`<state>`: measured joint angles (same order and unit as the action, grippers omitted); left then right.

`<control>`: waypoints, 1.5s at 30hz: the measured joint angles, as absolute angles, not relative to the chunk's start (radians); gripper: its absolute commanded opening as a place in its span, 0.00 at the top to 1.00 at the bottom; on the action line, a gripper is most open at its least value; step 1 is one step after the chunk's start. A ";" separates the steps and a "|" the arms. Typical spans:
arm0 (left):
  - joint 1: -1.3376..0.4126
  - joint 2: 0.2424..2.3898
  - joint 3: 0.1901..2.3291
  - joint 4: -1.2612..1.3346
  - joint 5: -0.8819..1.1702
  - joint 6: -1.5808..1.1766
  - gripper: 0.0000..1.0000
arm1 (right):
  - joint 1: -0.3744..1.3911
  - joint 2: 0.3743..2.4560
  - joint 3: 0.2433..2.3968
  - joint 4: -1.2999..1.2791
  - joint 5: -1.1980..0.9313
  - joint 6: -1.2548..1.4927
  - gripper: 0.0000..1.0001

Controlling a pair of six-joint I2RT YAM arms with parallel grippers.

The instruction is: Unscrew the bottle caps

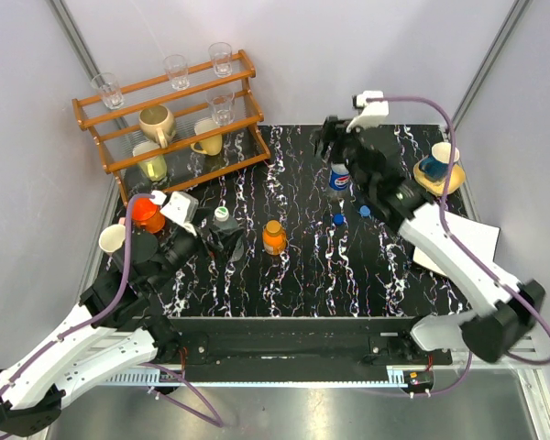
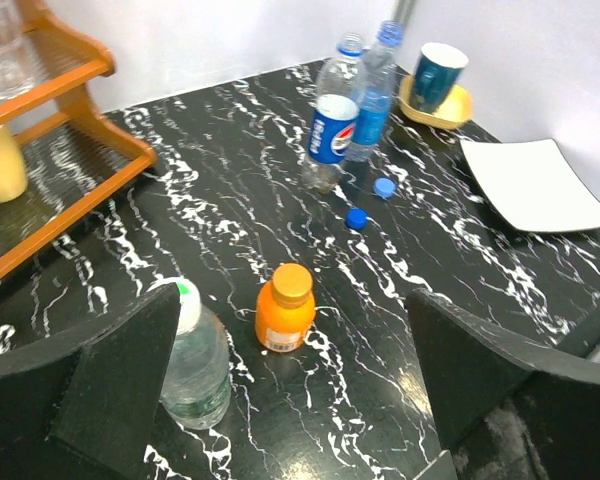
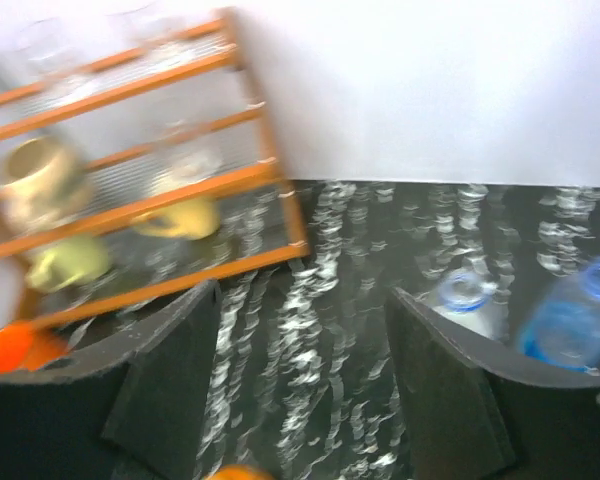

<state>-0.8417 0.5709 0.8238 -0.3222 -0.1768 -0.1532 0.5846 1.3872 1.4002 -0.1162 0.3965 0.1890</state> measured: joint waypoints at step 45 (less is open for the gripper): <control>-0.842 0.499 0.807 -0.426 -0.333 -0.263 0.01 | 0.875 1.655 1.055 -0.020 0.173 0.361 0.55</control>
